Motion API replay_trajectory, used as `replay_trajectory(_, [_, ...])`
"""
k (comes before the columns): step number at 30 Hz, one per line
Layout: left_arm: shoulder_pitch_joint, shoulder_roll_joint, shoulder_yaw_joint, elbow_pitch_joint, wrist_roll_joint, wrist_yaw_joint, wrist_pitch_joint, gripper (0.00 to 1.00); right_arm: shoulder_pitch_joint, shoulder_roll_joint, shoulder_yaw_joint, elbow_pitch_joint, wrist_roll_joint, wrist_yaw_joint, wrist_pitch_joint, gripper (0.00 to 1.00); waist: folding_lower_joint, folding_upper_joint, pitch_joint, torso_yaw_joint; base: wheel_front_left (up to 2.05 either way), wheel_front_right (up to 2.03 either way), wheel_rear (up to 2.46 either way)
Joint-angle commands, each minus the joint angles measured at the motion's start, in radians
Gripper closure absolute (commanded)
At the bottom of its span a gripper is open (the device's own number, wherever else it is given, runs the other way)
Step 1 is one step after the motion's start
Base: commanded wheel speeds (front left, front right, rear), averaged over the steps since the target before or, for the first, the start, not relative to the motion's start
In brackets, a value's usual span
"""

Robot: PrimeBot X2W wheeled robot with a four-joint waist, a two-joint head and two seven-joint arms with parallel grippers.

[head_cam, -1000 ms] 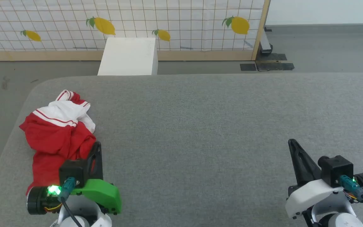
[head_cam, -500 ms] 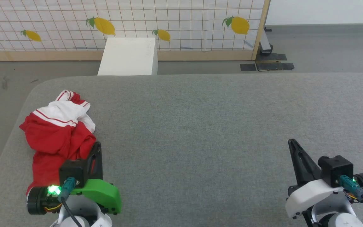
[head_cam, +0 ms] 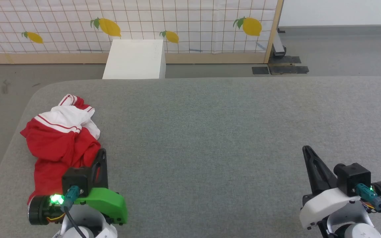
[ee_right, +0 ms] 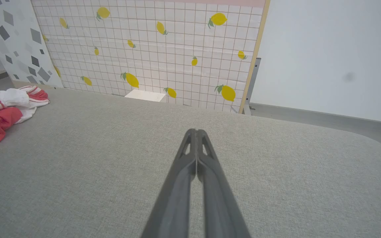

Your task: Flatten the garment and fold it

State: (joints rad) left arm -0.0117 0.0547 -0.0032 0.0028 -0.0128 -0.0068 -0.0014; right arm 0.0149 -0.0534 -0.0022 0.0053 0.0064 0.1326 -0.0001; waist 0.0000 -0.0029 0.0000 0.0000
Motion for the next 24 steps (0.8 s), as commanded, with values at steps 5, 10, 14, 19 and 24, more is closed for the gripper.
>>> replay_trajectory(5, [0.012,-0.005,0.003,-0.003,0.013,0.007,0.001,1.00,-0.015,0.003,0.002,-0.005,-0.006,-0.002,0.000,1.00,0.0000,0.0029,0.000,0.000,0.00,0.00,0.00])
replay_trajectory(10, [0.012,-0.005,0.003,-0.003,0.013,0.007,0.001,1.00,-0.015,0.003,0.002,-0.005,-0.006,-0.002,0.000,1.00,0.0000,0.0029,0.000,0.000,0.00,0.00,0.00])
replay_trajectory(14, [0.012,-0.005,0.003,-0.003,0.013,0.007,0.001,1.00,-0.015,0.003,0.002,-0.005,-0.006,-0.002,0.000,1.00,0.0000,0.0029,0.000,0.000,0.00,0.00,0.00])
replay_trajectory(19, [0.000,0.000,-0.003,0.001,-0.006,0.000,-0.001,0.00,0.001,0.000,-0.001,0.001,0.001,0.000,-0.001,0.00,0.0000,0.0001,0.000,0.000,0.00,0.00,0.00])
replay_trajectory(24, [-0.001,0.000,-0.010,0.008,-0.010,0.002,-0.011,0.00,0.002,0.000,-0.004,0.006,0.002,0.000,-0.011,0.00,0.0000,0.0002,0.000,0.000,0.00,0.00,0.00])
